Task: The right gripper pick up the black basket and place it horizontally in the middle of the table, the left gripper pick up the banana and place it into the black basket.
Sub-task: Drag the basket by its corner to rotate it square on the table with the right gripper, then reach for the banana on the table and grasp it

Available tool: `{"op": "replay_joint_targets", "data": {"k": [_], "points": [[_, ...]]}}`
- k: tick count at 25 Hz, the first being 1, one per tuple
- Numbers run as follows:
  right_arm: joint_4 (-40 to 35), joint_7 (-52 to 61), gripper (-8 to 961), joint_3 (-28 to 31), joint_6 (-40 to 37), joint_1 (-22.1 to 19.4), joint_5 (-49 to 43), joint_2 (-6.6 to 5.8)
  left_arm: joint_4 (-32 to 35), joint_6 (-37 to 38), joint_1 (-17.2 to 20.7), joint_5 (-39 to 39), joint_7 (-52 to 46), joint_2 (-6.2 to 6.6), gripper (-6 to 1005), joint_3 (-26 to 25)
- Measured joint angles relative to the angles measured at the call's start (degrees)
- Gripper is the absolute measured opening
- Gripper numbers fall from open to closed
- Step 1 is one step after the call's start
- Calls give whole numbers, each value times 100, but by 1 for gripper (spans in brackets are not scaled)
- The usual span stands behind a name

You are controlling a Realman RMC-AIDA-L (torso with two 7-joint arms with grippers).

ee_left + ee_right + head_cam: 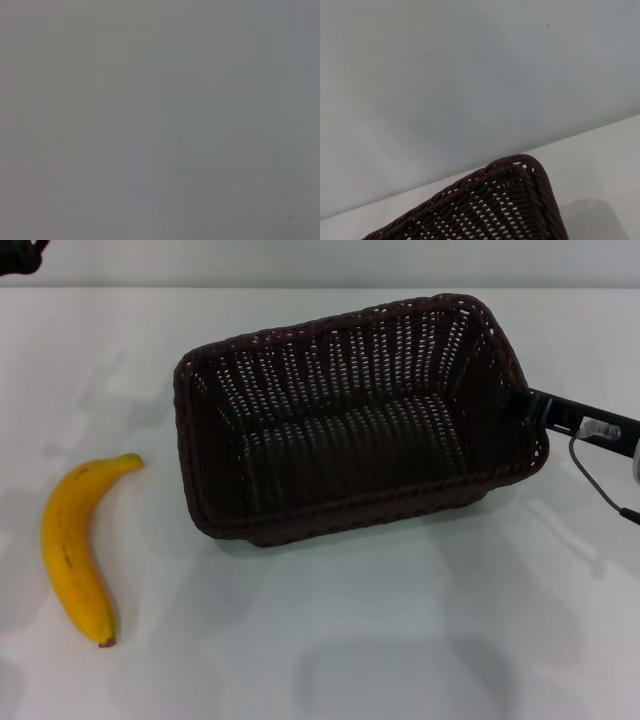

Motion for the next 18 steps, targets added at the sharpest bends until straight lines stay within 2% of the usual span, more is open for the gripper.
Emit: {"op": "replay_joint_targets", "data": {"k": [11,16,18], "points": [[-240,-415,326,21,36,-1,57,-3,-6,9,26,9,0,0,757,0],[-334,-855,561,232,138,26,61,-5,-18,15,23,6,0,-7,757,-7],[-317,-1031,610,346,178,80,60,-9,-38,15,11,-11,0,-11,757,-8]]}}
